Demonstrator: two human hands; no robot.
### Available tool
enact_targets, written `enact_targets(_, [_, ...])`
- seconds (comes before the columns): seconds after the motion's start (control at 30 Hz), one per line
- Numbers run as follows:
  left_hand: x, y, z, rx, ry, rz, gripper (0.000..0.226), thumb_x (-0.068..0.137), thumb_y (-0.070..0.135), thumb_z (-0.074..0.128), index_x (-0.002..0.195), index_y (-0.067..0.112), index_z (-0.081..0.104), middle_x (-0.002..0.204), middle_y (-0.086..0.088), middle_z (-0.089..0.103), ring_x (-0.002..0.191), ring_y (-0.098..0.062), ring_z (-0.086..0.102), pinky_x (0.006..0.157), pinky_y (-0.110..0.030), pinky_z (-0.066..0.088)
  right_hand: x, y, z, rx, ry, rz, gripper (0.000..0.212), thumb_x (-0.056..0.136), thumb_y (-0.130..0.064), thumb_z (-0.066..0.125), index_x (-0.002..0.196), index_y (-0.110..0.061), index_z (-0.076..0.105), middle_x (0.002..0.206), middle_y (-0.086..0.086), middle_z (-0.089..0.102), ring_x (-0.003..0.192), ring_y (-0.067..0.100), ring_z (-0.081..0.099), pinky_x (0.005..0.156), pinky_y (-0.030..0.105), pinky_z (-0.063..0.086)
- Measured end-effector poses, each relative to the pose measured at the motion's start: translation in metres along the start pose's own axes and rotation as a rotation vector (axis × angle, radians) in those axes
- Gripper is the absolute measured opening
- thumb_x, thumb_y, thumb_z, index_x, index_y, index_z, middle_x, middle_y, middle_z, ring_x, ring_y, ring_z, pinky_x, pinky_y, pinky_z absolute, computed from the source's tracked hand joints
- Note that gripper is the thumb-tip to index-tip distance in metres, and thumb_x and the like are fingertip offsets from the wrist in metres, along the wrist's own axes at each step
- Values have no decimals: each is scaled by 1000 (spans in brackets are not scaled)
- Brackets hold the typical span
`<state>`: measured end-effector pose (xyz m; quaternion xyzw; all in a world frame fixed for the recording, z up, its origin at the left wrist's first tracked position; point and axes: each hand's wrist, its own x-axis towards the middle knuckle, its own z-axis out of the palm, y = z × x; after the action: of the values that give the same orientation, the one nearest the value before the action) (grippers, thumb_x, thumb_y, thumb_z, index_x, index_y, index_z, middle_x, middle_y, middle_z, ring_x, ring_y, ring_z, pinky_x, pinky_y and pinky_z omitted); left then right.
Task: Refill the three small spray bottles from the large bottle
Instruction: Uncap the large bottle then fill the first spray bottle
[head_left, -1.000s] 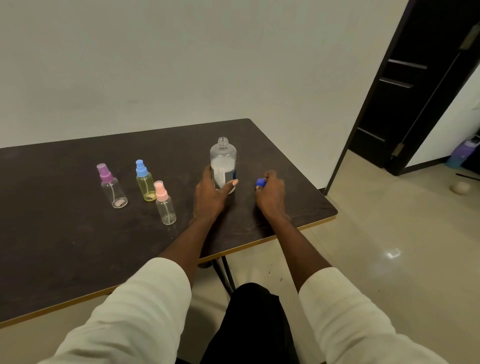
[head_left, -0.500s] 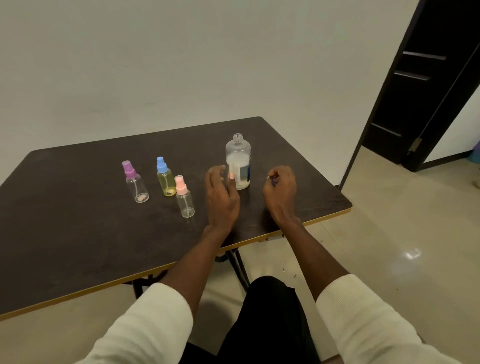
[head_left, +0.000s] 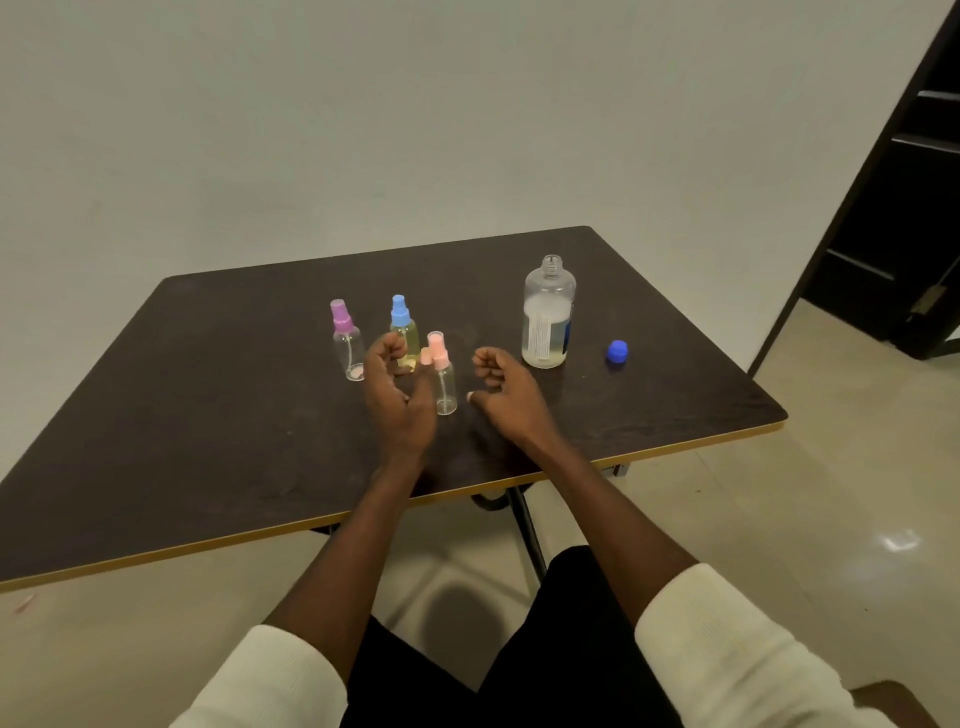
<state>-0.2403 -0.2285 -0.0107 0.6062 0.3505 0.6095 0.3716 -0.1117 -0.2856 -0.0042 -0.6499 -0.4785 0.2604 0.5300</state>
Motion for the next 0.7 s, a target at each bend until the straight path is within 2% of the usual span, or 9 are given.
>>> enact_targets(0.13, [5, -3, -5, 60, -181, 13, 43, 96, 34, 64, 137, 23, 53, 131, 5, 62, 120, -7, 59, 98, -24, 49, 11, -5, 10, -25, -98, 29, 64, 82, -5, 70, 140, -13, 46, 137, 2, 55, 123, 11, 52, 105, 29, 44])
enact_targets(0.2, [4, 0, -4, 81, -224, 28, 45, 98, 32, 62, 140, 16, 54, 125, 8, 64, 116, 1, 59, 95, -17, 48, 12, -7, 14, -35, -145, 32, 60, 85, -6, 65, 141, -16, 46, 137, 1, 55, 122, 12, 53, 103, 32, 46])
enact_targets(0.27, [4, 4, -4, 100, -236, 51, 38, 100, 25, 60, 137, 15, 57, 115, 18, 64, 109, 10, 59, 89, -10, 46, 12, -9, 18, -21, -178, 4, 51, 88, -8, 61, 137, -19, 50, 133, -1, 59, 118, 10, 56, 100, 31, 48])
enact_targets(0.37, [4, 5, -4, 108, -217, 69, 34, 101, 22, 59, 134, 13, 60, 108, 28, 61, 104, 16, 59, 86, -6, 45, 12, -12, 23, -28, -202, -8, 45, 89, -13, 59, 132, -23, 54, 123, -3, 65, 113, 10, 60, 97, 37, 51])
enact_targets(0.47, [5, 4, -4, 102, -193, 77, 37, 101, 23, 59, 135, 9, 60, 110, 25, 62, 106, 13, 60, 87, -9, 47, 13, -11, 24, -63, -214, -29, 38, 90, -6, 55, 123, -24, 61, 111, -5, 70, 102, 7, 64, 91, 34, 54])
enact_targets(0.57, [8, 2, -5, 74, -181, 42, 36, 101, 26, 60, 134, 13, 61, 110, 20, 66, 108, 4, 63, 90, -18, 52, 14, -9, 25, -72, -196, -62, 26, 90, -7, 59, 109, -24, 67, 101, -7, 72, 96, 4, 66, 87, 30, 54])
enact_targets(0.7, [9, 1, -6, 74, -148, 48, 31, 99, 23, 62, 130, 16, 64, 110, 13, 69, 107, 0, 65, 90, -21, 53, 15, -5, 28, -77, -151, -65, 25, 89, -13, 65, 112, -21, 67, 102, -7, 72, 97, 4, 66, 87, 28, 53])
